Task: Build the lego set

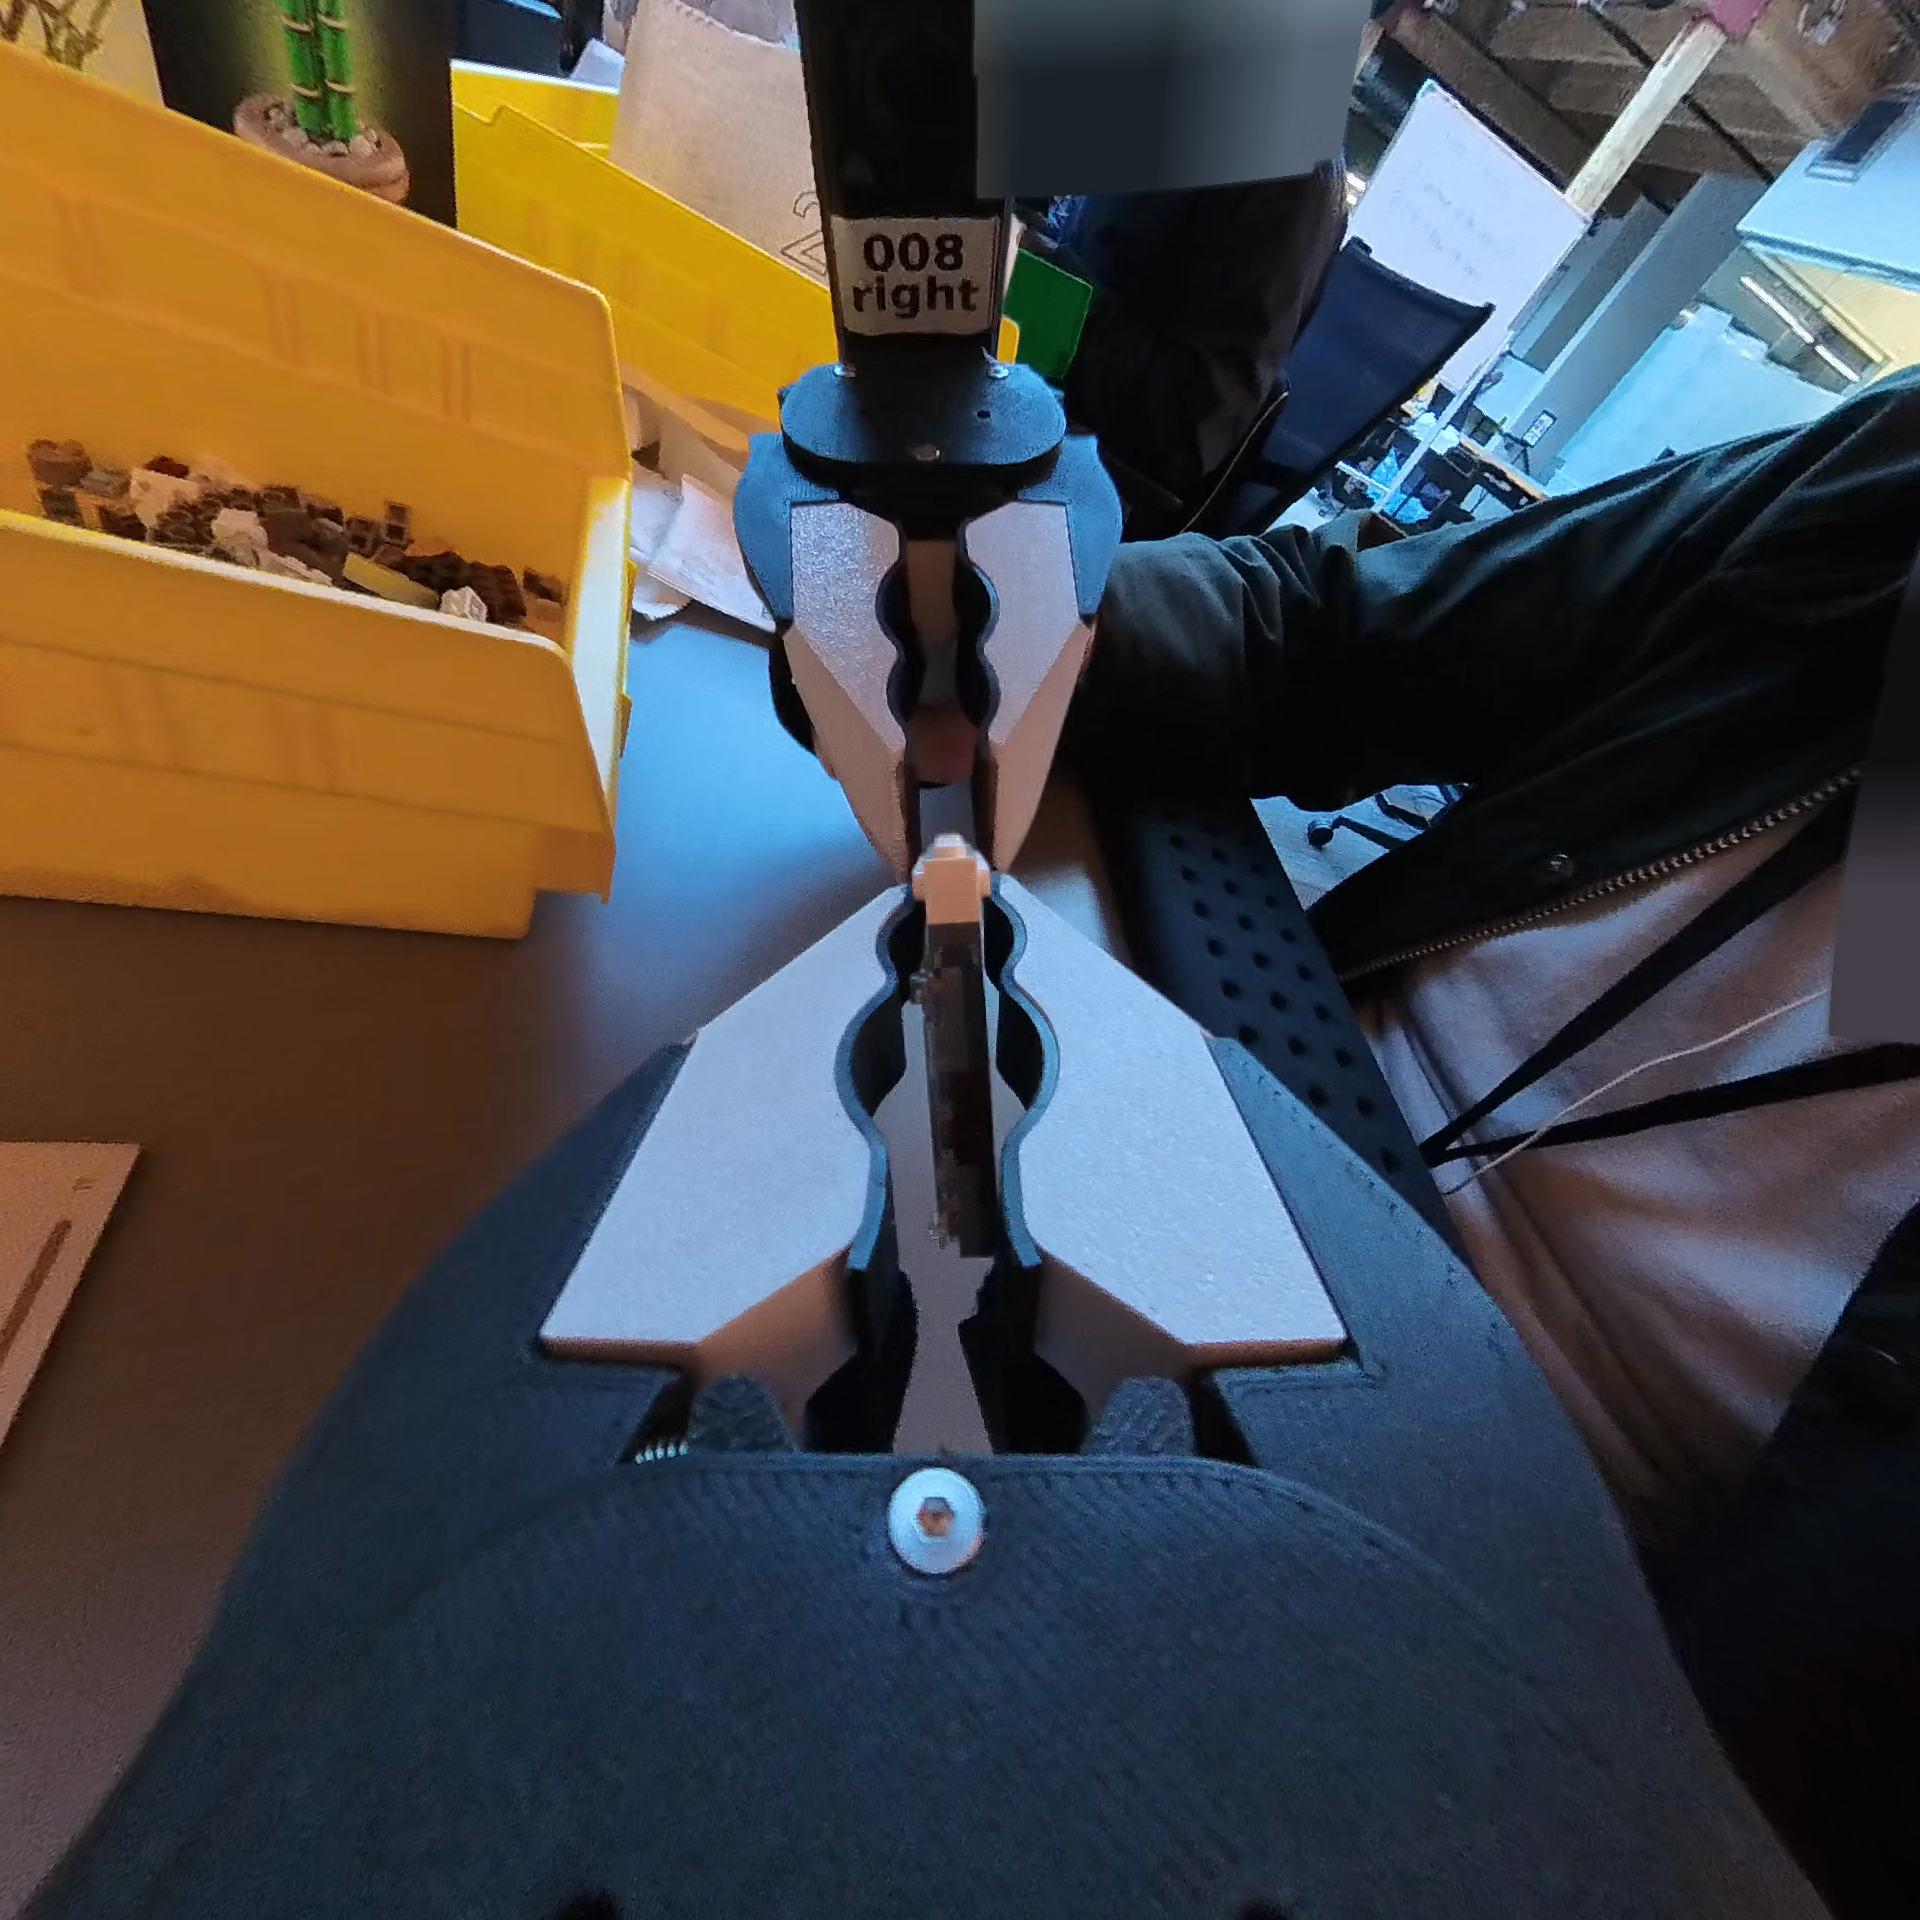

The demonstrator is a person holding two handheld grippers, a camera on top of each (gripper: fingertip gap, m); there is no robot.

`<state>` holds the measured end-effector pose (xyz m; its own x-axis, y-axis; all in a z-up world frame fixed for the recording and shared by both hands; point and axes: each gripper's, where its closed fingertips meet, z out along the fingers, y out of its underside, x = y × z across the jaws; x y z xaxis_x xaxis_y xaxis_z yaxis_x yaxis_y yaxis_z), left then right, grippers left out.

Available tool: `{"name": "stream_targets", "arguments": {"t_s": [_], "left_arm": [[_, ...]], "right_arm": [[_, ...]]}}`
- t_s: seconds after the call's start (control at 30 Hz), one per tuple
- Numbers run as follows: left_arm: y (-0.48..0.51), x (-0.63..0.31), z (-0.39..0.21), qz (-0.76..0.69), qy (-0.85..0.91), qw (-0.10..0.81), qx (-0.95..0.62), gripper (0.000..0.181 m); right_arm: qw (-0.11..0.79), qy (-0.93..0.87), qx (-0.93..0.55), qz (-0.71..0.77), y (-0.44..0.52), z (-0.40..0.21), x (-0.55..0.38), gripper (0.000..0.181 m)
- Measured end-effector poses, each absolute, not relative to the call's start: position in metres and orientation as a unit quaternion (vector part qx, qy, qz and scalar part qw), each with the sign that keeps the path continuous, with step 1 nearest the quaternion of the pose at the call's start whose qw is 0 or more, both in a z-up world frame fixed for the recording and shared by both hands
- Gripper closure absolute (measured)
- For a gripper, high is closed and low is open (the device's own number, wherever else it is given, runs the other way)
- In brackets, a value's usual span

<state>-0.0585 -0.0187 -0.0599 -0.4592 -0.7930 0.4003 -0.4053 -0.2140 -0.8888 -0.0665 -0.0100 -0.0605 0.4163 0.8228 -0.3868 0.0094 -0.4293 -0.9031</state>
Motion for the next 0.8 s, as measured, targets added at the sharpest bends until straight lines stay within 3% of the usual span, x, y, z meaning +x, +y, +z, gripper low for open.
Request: {"name": "stream_targets", "arguments": {"t_s": [0.3,0.33,0.8], "left_arm": [[-0.017,-0.057,-0.068,-0.605,0.589,0.113,-0.524,0.173],[-0.017,-0.056,-0.069,-0.603,0.587,0.11,-0.528,0.173],[-0.018,-0.056,-0.063,-0.603,0.578,0.096,-0.541,0.172]], "right_arm": [[0.419,-0.277,-0.714,0.487,-0.01,-0.066,-0.067,0.165],[0.416,-0.273,-0.723,0.479,-0.008,-0.069,-0.065,0.172],[0.376,-0.23,-0.726,0.528,-0.008,-0.061,-0.062,0.173]]}}
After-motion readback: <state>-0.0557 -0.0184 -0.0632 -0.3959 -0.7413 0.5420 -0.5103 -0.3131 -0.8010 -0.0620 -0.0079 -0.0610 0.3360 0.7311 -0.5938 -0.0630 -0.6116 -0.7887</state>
